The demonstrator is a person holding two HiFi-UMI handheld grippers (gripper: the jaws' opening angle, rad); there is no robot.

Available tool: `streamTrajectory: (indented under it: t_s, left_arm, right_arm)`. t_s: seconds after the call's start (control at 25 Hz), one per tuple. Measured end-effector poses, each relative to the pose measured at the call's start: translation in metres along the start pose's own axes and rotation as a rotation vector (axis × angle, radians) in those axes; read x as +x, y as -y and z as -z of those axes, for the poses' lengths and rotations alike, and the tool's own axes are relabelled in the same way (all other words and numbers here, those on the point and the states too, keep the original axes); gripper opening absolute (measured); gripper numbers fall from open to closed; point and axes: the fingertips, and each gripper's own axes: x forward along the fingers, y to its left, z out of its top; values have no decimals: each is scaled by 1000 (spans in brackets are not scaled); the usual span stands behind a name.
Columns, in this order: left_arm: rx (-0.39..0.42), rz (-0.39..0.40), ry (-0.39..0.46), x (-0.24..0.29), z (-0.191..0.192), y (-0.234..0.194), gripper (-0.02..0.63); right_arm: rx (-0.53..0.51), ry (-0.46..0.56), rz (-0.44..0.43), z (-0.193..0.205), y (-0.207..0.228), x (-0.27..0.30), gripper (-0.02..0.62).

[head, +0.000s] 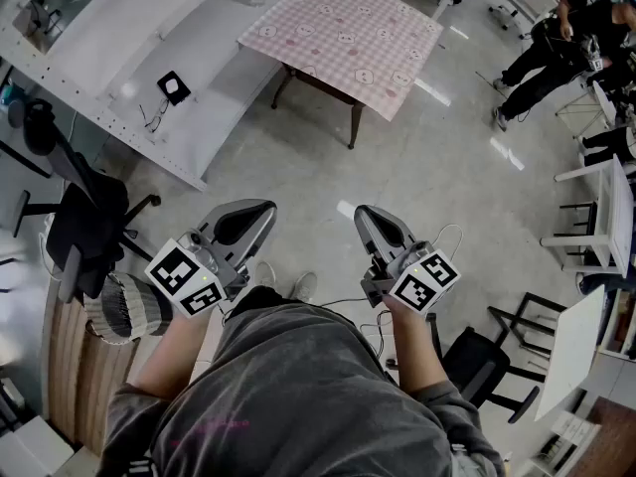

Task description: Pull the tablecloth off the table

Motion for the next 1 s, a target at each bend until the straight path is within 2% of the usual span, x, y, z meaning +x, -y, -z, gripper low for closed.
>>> streamTrajectory:
  t_s: [0.4, 0.68, 1.0]
  left_arm:
    - [5, -14, 20, 8, 3, 3, -2]
    - [-5, -17, 19, 28, 7, 1, -2]
    - [-15, -13, 16, 50, 6, -34, -3]
  right_arm:
    - [-44, 8, -25, -9, -2, -6, 2]
    - [-38, -2, -31, -15, 16, -7, 2]
    - [-19, -7, -25, -19, 44, 21, 3]
